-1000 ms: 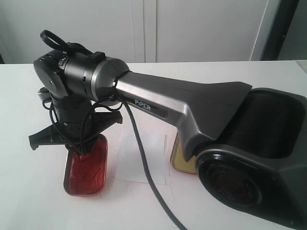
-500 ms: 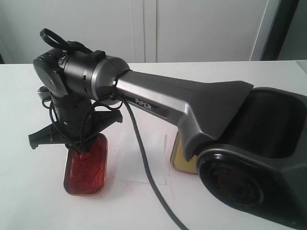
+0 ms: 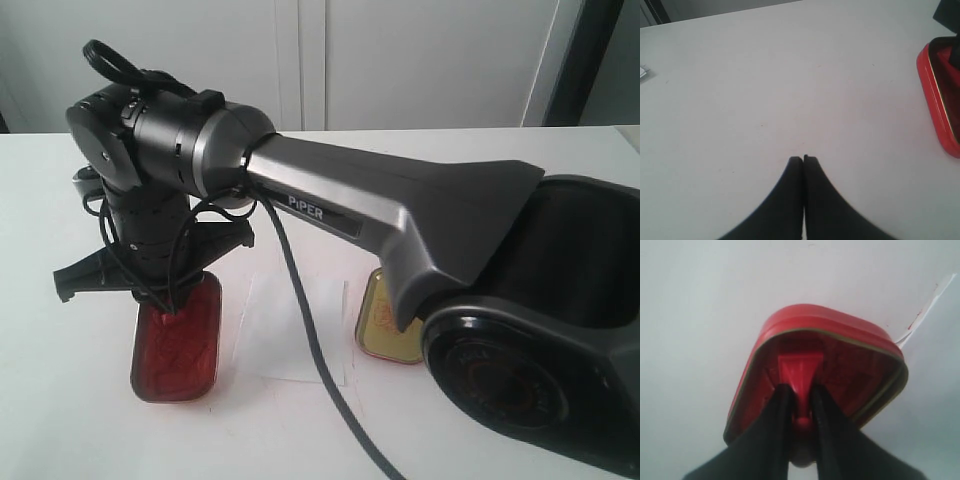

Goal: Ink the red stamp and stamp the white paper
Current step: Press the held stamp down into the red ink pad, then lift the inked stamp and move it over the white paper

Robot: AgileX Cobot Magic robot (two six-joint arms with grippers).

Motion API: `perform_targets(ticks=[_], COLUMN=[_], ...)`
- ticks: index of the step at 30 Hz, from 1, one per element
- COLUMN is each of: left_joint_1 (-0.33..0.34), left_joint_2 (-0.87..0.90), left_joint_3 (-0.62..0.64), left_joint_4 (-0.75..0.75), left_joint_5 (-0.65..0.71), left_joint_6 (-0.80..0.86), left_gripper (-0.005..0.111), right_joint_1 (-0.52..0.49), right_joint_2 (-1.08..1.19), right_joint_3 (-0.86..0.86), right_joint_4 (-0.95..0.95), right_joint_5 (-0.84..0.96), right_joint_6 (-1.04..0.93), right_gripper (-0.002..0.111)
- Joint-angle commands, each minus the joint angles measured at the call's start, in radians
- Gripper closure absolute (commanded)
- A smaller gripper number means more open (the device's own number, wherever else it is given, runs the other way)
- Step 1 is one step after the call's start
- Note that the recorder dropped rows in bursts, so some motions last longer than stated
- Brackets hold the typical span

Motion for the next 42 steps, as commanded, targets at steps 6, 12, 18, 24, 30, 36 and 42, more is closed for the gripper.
perform_targets(ticks=[6,12,18,24,30,36,42], left_joint_1=[0.001,0.001,0.001,0.001,0.001,0.001,0.001], left_joint_2=[-0.003,-0.003,-0.003,-0.003,-0.003,-0.003,-0.003], left_joint_3=[0.003,0.003,0.003,0.003,0.003,0.003,0.003], left_joint_4=[-0.001,-0.001,-0.001,-0.001,-0.001,-0.001,-0.001], left_joint_5=[0.001,0.001,0.001,0.001,0.001,0.001,0.001], left_joint_6=[0.003,0.003,0.003,0.003,0.003,0.003,0.003], left_gripper=[0.107,0.107,0.107,0.107,0.107,0.107,0.107], right_joint_1=[-0.001,-0.001,-0.001,-0.001,-0.001,-0.012,-0.039], right_joint_2=[-0.019,-0.019,-0.019,-0.019,-0.019,-0.019,-0.019], right_joint_3=[-0.010,-0.010,-0.010,-0.010,-0.010,-0.010,-0.010], right_joint_4=[-0.008,-0.008,-0.008,-0.010,-0.010,-0.010,-0.008], right_joint_5=[-0.001,-0.001,-0.001,-0.001,-0.001,-0.001,-0.001], right_joint_6=[-0.034,-0.041,-0.056,-0.056,-0.074,-0.110,-0.157], right_gripper=[0.108,0.108,0.108,0.108,0.108,0.108,0.108])
